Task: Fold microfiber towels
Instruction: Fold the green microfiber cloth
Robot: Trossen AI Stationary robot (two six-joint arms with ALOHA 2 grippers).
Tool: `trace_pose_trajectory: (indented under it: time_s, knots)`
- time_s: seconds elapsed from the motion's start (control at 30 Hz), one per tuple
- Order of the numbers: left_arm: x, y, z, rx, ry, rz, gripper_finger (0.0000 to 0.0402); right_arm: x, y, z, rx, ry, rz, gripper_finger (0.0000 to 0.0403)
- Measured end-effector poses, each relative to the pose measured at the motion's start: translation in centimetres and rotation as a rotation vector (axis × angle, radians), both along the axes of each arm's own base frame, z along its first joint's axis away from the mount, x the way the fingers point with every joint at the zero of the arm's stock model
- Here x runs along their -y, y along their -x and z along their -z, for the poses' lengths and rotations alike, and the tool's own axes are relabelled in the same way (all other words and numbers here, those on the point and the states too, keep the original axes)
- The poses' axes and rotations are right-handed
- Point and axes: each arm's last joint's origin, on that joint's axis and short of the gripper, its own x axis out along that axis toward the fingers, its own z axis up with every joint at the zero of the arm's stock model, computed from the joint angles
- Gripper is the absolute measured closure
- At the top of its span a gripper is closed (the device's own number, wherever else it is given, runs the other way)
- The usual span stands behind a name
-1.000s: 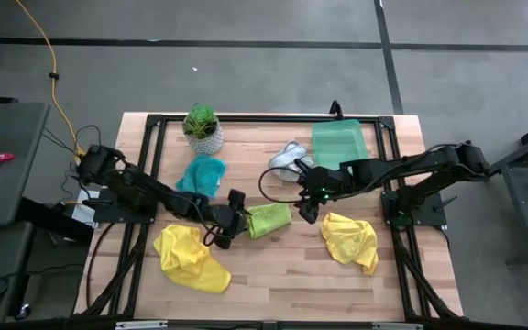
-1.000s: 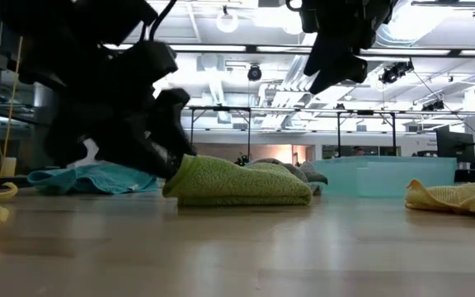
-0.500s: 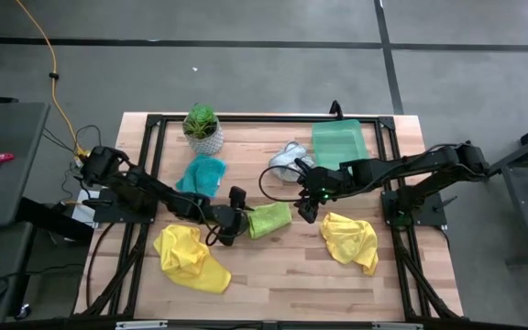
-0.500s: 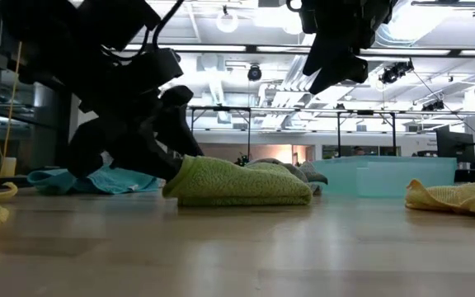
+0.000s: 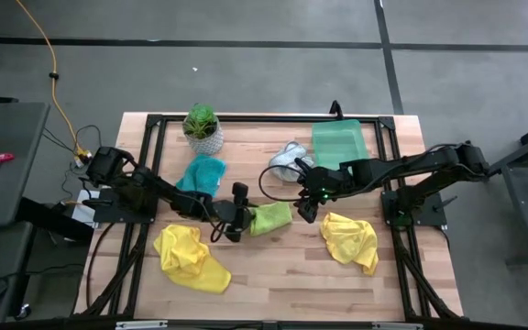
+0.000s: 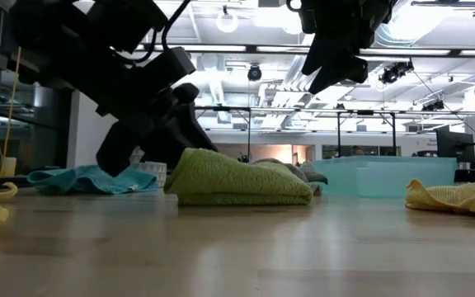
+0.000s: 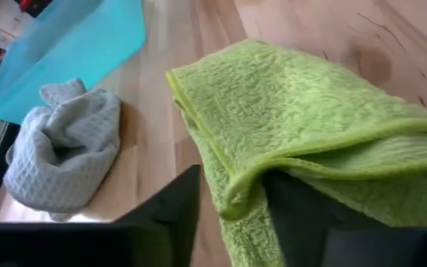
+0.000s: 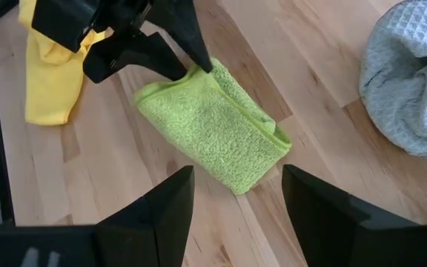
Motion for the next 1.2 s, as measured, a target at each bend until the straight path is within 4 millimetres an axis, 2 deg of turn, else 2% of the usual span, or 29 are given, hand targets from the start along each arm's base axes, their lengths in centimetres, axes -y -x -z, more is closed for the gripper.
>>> trace_pose_trajectory:
  time_s: [0.13,0.27,0.57,0.73,1.03,1.2]
  knots:
    - [-0.2,0.0,0.1,-0.017,0.049,0.049,0.0355,0.1,0.0,0.0,0.001,0.016,0.013,0.0206]
    - [-0.4,0.0,0.1,-0.018,0.061,0.081,0.0393,0.1,0.0,0.0,0.001,0.021,0.017,0.0206]
    - [-0.5,-0.2,0.0,-0.019,0.06,0.078,0.0398,0.1,0.0,0.0,0.002,0.022,0.017,0.0206]
    - [-0.3,-1.5,-1.6,0.021,0.03,0.1,0.04,0.1,0.0,0.0,0.0,0.022,0.018,0.0206]
    - [-0.4,-4.3,-5.1,-0.052,-0.201,0.252,0.0401,0.1,0.0,0.0,-0.003,0.021,0.017,0.0206]
    - [-1.3,-4.8,-5.8,-0.14,-0.359,0.277,0.0401,0.1,0.0,0.0,-0.003,0.021,0.017,0.0206]
